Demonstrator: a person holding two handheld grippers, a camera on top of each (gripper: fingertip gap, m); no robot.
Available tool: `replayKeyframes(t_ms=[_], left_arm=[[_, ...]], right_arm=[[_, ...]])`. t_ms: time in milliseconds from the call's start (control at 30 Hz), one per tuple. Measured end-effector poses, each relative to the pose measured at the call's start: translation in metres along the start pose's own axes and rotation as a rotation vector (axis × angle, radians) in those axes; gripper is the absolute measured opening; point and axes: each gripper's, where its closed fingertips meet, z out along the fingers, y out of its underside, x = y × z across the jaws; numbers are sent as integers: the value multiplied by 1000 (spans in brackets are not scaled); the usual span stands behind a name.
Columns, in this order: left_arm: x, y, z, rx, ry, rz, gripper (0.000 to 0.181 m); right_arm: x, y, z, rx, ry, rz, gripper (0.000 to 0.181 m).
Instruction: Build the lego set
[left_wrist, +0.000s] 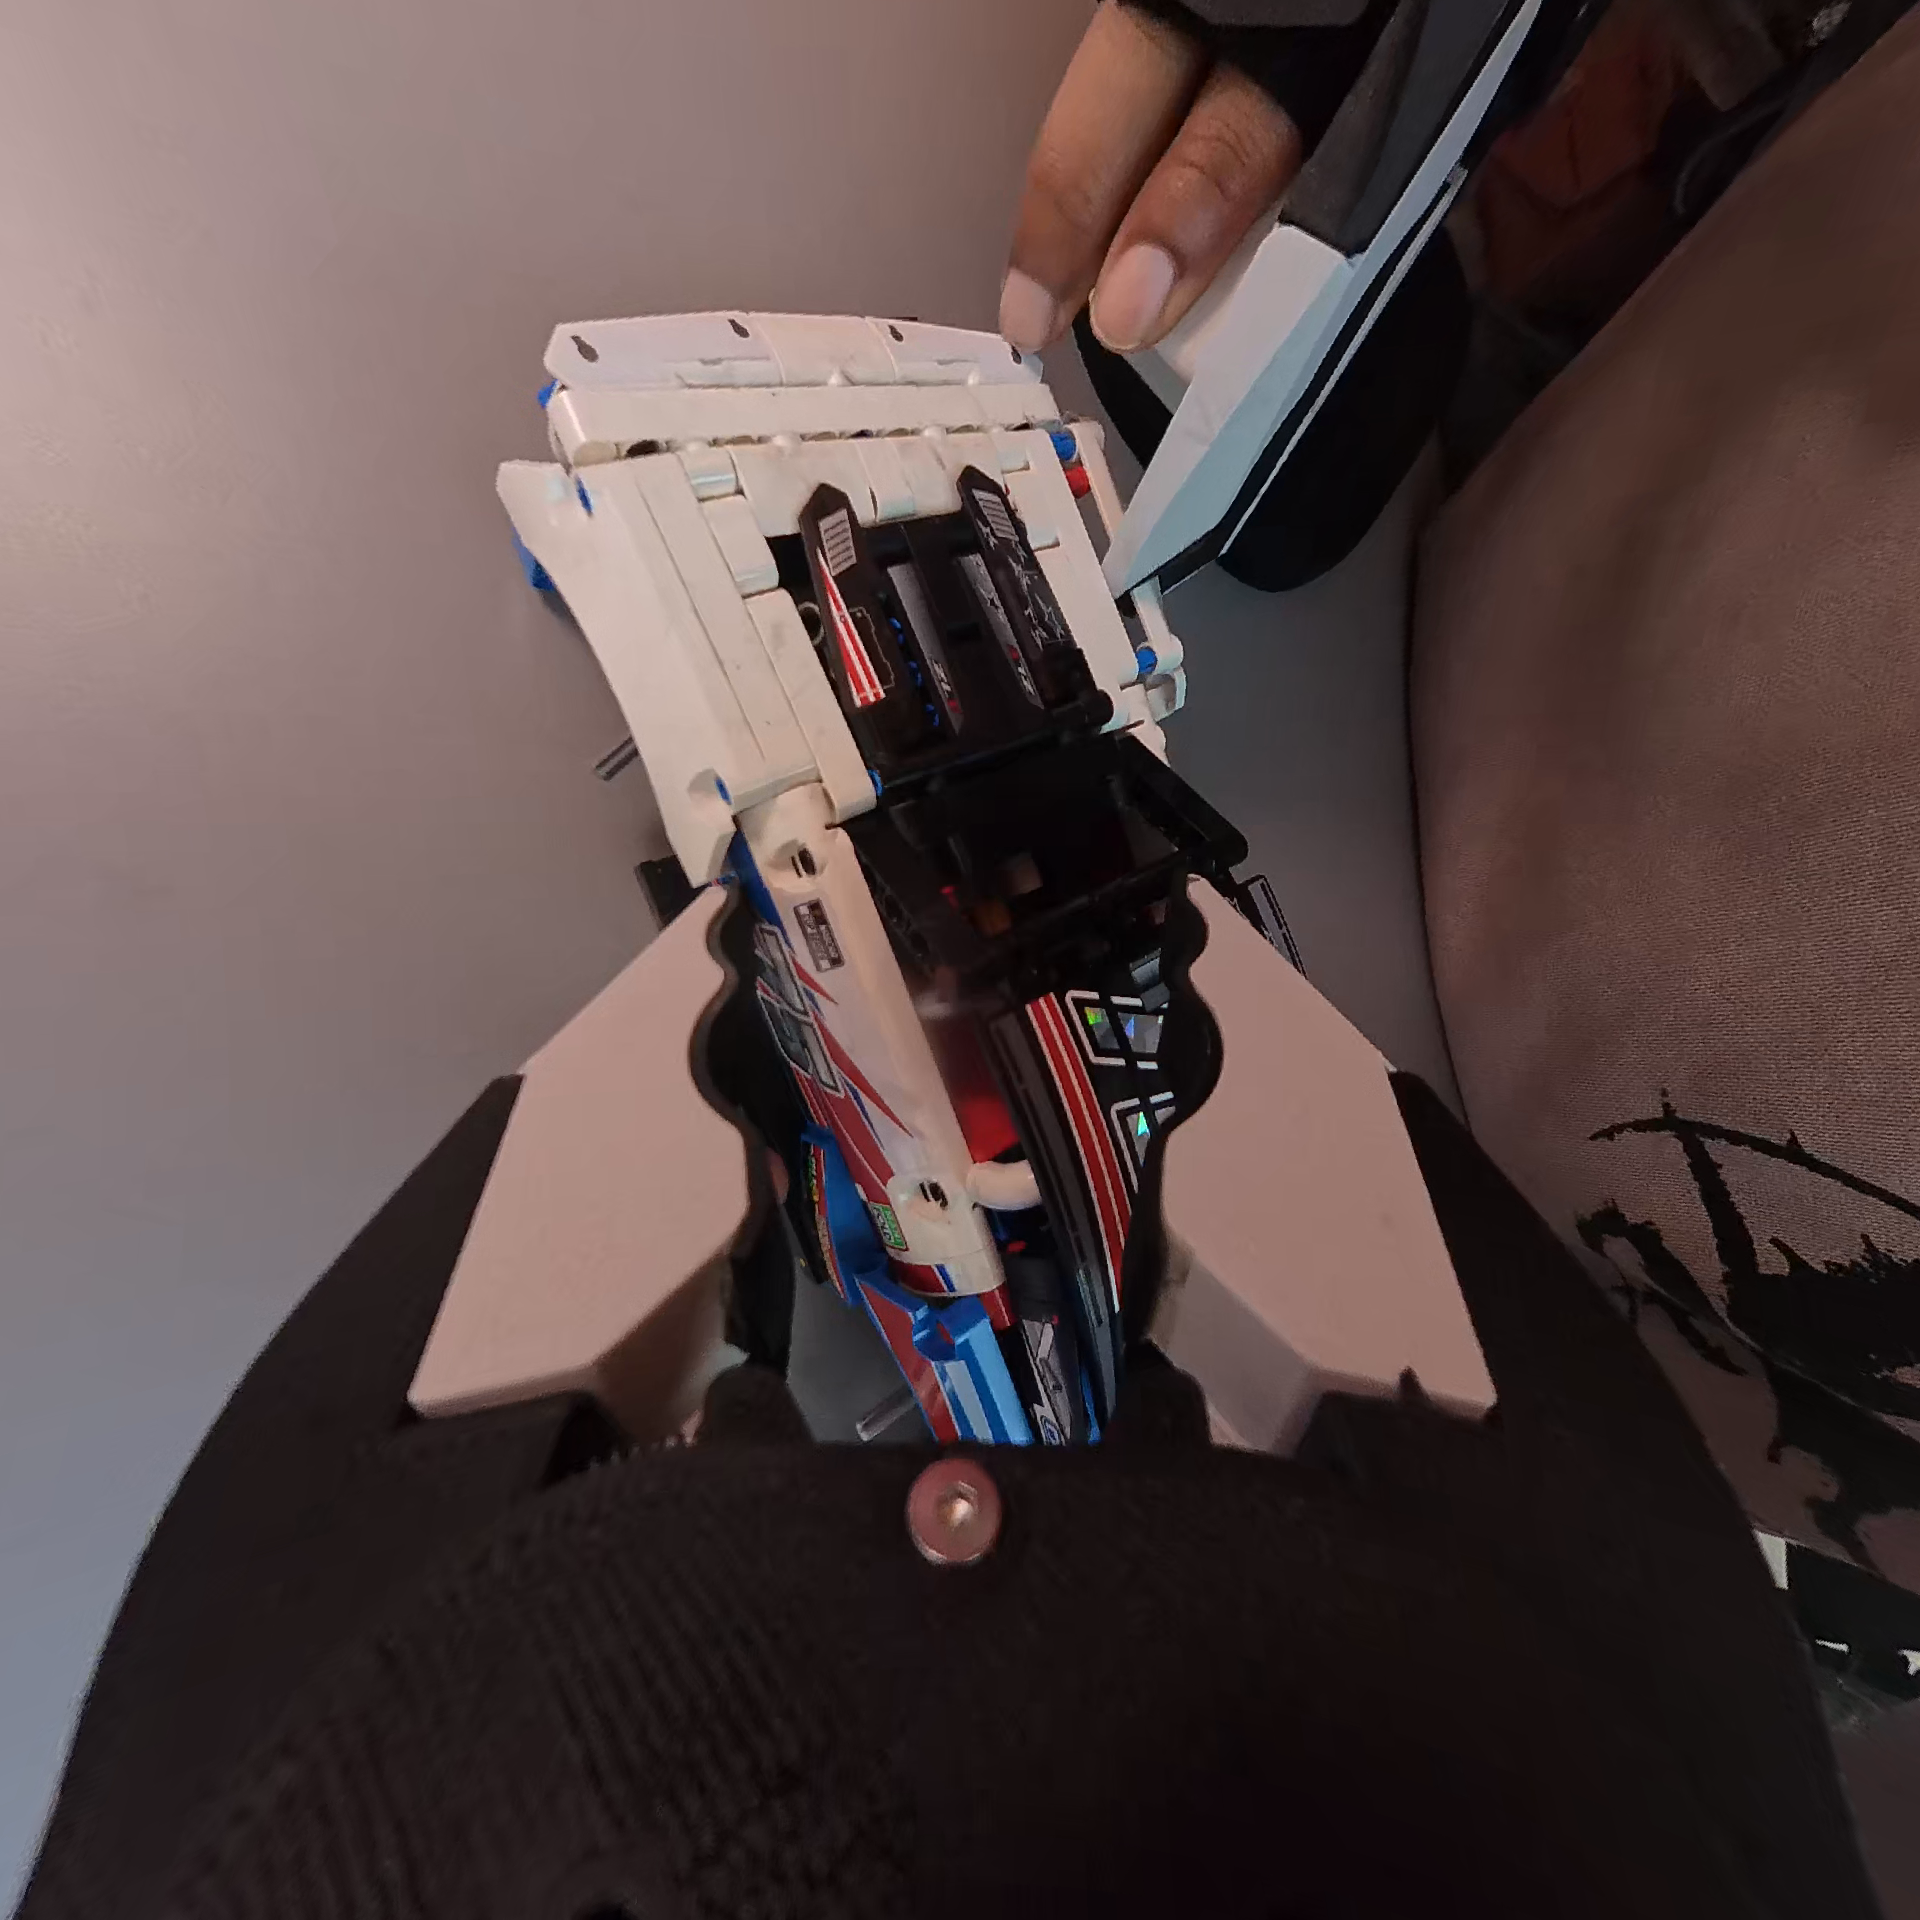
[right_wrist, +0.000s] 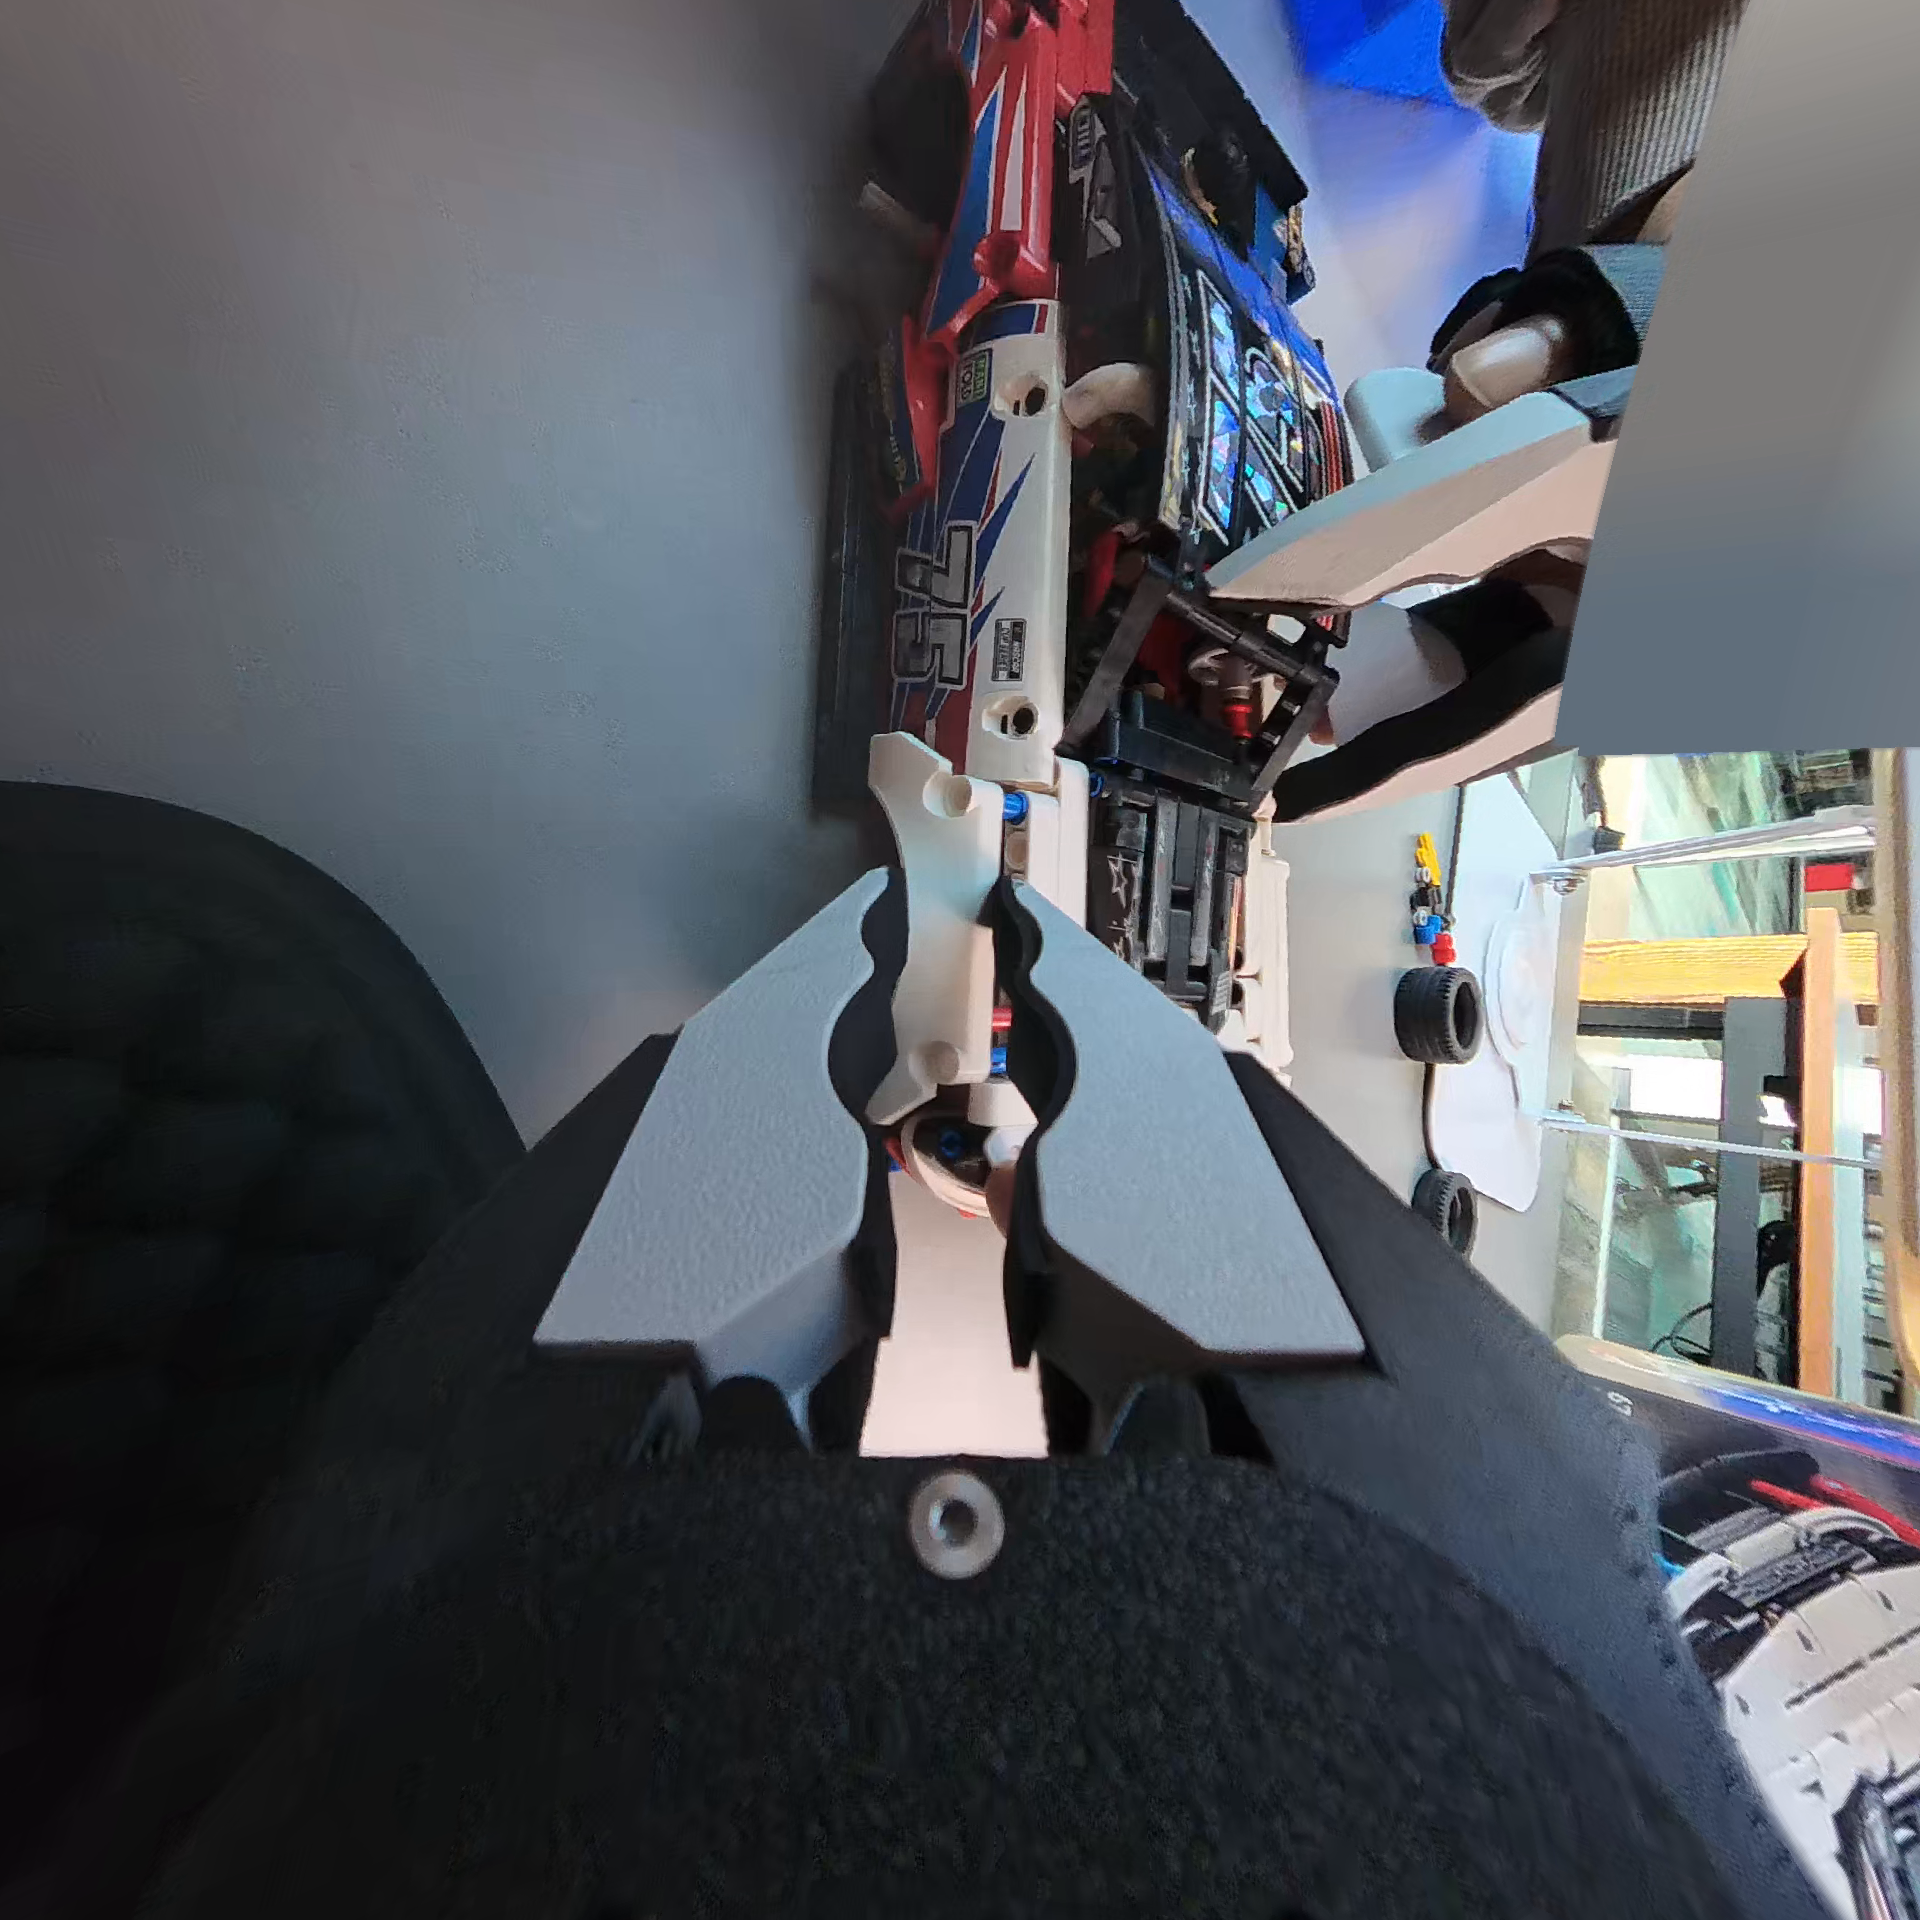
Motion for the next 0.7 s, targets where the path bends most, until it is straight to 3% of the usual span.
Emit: replayKeyframes(t_ms=[167, 700], left_arm=[[0, 0, 0, 4, -6, -4, 78], [-1, 0, 0, -25, -10, 20, 77]], right_arm=[[1, 1, -1, -13, 53, 30, 15], [-1, 0, -2, 91, -90, -67, 13]])
